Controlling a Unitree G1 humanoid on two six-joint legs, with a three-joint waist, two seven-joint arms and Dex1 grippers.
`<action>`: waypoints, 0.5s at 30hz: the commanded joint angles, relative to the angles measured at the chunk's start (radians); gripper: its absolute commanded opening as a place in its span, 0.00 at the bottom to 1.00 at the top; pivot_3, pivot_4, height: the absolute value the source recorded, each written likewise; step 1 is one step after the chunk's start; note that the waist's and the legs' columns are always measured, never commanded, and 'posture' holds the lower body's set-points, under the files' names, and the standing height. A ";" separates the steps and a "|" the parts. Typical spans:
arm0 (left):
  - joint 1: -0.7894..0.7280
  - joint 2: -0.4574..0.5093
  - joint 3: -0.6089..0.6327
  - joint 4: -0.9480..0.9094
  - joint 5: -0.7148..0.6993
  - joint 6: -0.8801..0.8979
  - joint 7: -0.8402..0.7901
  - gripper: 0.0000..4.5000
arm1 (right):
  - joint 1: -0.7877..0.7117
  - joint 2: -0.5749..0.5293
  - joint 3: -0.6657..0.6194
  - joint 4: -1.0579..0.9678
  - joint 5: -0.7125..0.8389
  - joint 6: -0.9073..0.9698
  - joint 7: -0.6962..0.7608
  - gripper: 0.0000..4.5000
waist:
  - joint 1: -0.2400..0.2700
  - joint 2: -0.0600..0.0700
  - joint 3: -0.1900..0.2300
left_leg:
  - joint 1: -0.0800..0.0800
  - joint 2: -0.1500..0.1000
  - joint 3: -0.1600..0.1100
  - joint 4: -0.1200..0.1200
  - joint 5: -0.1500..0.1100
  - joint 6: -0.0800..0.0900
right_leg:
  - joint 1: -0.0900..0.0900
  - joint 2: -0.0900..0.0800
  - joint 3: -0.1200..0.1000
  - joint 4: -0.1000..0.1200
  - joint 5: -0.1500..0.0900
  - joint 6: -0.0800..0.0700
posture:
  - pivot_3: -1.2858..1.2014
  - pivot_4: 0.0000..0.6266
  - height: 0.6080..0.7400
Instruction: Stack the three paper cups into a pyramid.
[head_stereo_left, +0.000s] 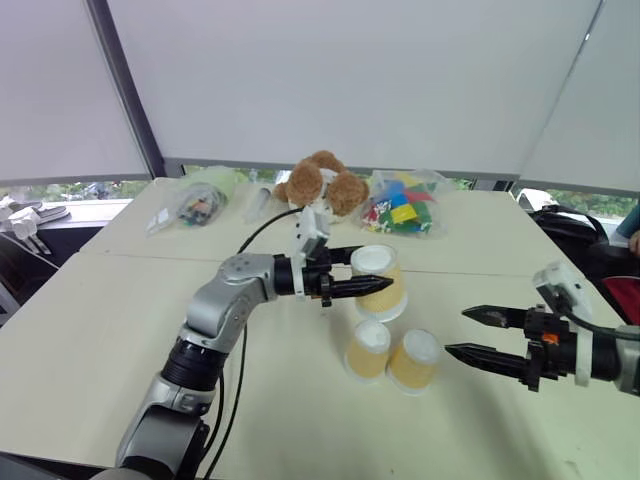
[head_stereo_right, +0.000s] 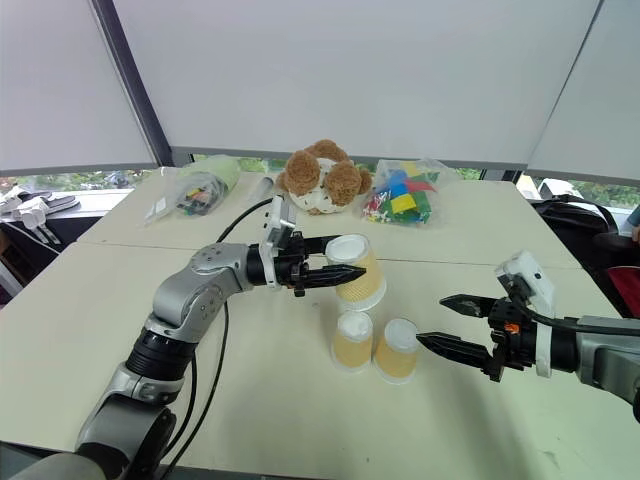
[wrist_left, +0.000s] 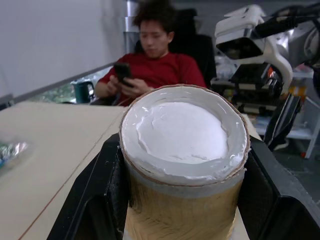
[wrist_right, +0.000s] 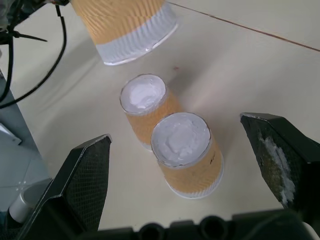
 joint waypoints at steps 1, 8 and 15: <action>-0.016 -0.036 -0.051 0.001 0.029 -0.060 -0.022 0.49 | 0.007 0.001 -0.047 -0.045 0.032 0.011 -0.040 1.00 | -0.001 0.000 0.000 | 0.000 0.000 0.000 0.000 0.000 0.000 | 0.000 0.000 0.000 0.000 0.000 0.000 | 0.52 0.24 1.00; -0.001 -0.093 -0.130 0.077 0.113 -0.186 -0.050 0.49 | 0.003 0.013 -0.023 -0.061 0.046 0.002 -0.098 1.00 | 0.001 0.000 0.000 | 0.000 0.000 0.000 -0.001 0.000 0.000 | 0.000 0.000 0.000 -0.001 0.000 0.000 | 0.52 0.24 1.00; -0.010 -0.090 -0.155 0.124 0.144 -0.213 -0.086 0.49 | 0.021 0.018 -0.028 -0.067 0.052 -0.008 -0.126 1.00 | 0.000 0.000 0.000 | 0.000 0.000 0.000 -0.001 0.000 0.000 | 0.000 0.000 0.000 -0.001 0.000 0.000 | 0.52 0.24 1.00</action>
